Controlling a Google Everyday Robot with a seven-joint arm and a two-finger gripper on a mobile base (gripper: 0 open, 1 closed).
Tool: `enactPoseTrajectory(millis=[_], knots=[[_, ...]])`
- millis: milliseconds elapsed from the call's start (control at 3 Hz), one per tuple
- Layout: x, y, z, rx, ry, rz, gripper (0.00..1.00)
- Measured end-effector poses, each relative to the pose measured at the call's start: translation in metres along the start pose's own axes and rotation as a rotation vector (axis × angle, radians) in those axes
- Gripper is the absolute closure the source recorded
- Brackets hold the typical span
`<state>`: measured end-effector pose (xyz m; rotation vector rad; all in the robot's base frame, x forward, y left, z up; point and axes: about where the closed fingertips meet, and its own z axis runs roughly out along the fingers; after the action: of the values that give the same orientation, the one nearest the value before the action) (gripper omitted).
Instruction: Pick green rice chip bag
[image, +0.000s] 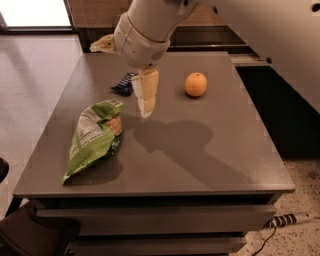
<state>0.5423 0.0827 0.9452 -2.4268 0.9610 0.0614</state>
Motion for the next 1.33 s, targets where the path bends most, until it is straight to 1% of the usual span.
enactPoseTrajectory(millis=[333, 667, 1000, 1333], knots=[[-0.040, 0.017, 0.058, -0.066, -0.007, -0.060, 0.00], [-0.055, 0.025, 0.108, -0.087, -0.021, -0.094, 0.00], [-0.064, 0.029, 0.141, -0.094, -0.059, -0.107, 0.15], [-0.066, 0.027, 0.140, -0.095, -0.064, -0.109, 0.38]])
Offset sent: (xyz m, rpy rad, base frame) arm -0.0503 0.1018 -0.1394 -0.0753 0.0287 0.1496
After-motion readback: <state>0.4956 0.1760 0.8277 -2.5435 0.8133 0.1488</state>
